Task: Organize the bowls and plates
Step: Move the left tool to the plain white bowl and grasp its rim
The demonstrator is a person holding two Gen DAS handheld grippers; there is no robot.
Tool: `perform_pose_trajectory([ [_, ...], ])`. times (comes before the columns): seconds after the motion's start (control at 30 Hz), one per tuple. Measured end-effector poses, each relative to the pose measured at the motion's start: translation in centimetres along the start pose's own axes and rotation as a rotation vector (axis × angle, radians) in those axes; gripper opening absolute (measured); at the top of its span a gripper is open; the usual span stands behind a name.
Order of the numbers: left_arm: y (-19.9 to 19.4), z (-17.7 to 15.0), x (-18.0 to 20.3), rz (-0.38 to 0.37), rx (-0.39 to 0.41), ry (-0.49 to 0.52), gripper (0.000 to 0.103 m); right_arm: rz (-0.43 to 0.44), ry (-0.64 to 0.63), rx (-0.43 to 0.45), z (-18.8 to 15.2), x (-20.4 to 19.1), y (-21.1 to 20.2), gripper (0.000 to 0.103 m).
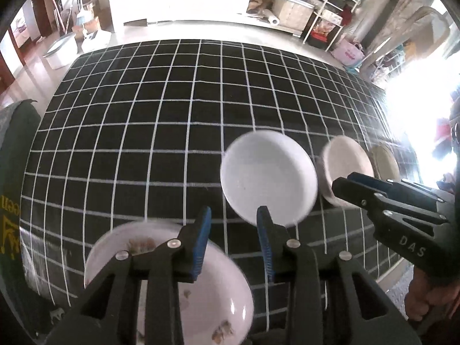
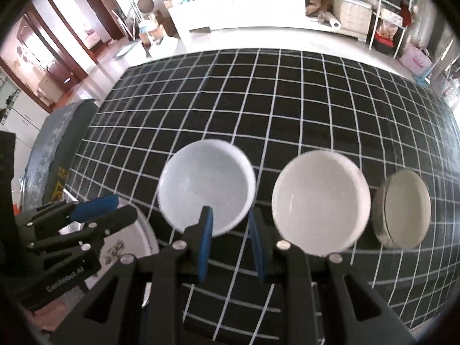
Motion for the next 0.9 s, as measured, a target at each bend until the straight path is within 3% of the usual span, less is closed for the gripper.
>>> perform_pose_trajectory([
  [0.1,1.3,1.3,-0.4,-0.006,-0.022,-0.011,0.03,0.018,0.024,-0.06,1.3,0.5,1.9,0.03],
  [0.27,3.7,2.5,-1.3,-0.017,-0.067,-0.031,0.029,-0.023,0.054,-0.118,2.5,1.2,4.5,0.029],
  [0.4,5.2,2.9,-1.5,-0.01,-0.082,-0.022,0.022,-0.02,0.07,-0.141,2.6,1.7,5.6,0.024],
  [0.53,6.0,2.5,-1.3,-0.02,-0.077,-0.001,0.01,-0.039,0.04,-0.145,1.9,1.1,6.3,0.012],
  [0.9,5.5,0.2,-0.1,-0.008,-0.067,0.032,0.008,-0.075,0.026,-0.121,0.0,1.2,6.3,0.011],
])
Point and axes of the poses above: each gripper's, at about its wrist camera, not at the fingertips, and y roughly the way its jaws point, x to its right, z to its top, the point moved 1 cm from there along y, roughly the way its jaws point
